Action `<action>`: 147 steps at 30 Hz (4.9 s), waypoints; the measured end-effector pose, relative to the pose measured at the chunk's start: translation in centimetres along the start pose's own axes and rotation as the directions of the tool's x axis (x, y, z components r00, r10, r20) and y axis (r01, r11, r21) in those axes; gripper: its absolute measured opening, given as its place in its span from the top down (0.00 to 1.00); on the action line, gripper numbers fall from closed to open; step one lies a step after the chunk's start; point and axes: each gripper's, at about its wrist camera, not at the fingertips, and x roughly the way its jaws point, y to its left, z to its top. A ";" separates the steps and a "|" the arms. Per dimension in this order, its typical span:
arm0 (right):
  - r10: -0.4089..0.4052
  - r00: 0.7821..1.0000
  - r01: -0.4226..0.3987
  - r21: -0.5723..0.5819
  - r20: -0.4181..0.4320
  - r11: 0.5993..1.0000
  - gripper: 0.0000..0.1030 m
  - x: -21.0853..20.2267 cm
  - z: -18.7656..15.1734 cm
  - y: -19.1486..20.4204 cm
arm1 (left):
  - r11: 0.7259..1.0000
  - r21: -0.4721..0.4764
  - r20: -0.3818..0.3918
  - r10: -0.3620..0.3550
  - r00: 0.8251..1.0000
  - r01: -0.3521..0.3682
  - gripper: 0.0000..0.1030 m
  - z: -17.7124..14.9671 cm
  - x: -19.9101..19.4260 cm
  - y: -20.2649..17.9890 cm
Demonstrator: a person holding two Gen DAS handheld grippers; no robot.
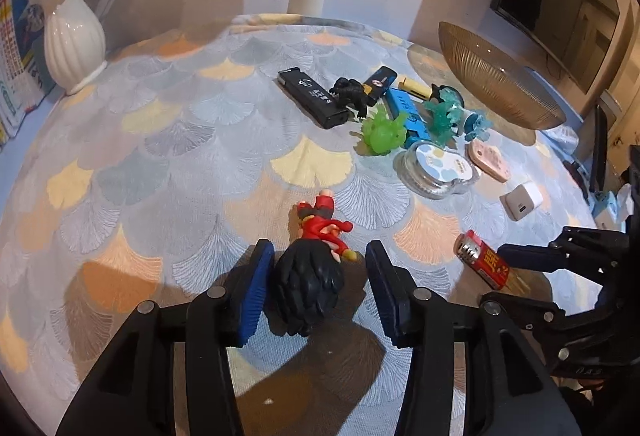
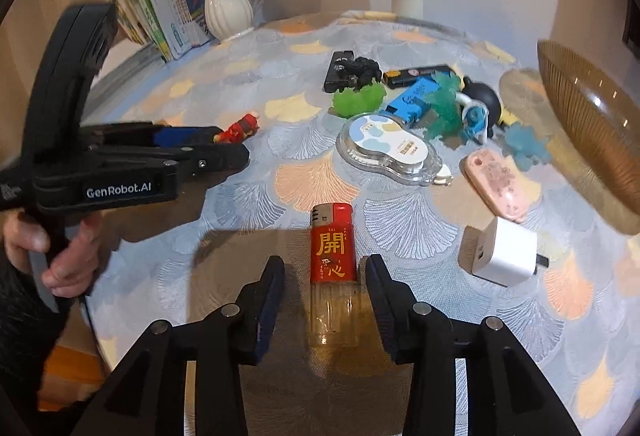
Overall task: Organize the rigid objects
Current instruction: 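Carry both items over the amber bowl and open both tools to release them, then return both tools to the table items, then grasp the black USB stick with the left tool while the right tool grasps the white charger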
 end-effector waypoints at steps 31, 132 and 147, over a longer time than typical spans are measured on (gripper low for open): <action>-0.450 0.892 0.358 0.563 0.028 0.745 0.78 -11.4 3.2 -26.5 | 0.945 0.239 0.101 -0.254 0.962 0.224 0.72 15.3 2.5 -20.3; -0.097 0.983 0.029 0.389 0.157 0.921 0.06 -4.1 -1.5 -12.1 | 0.991 0.030 0.011 0.128 0.992 -0.128 0.80 11.2 7.6 1.1; -0.035 0.999 0.018 0.353 0.042 0.935 0.19 -2.7 -1.4 -9.5 | 0.988 -0.022 0.097 0.155 0.983 -0.154 0.79 2.4 0.9 0.7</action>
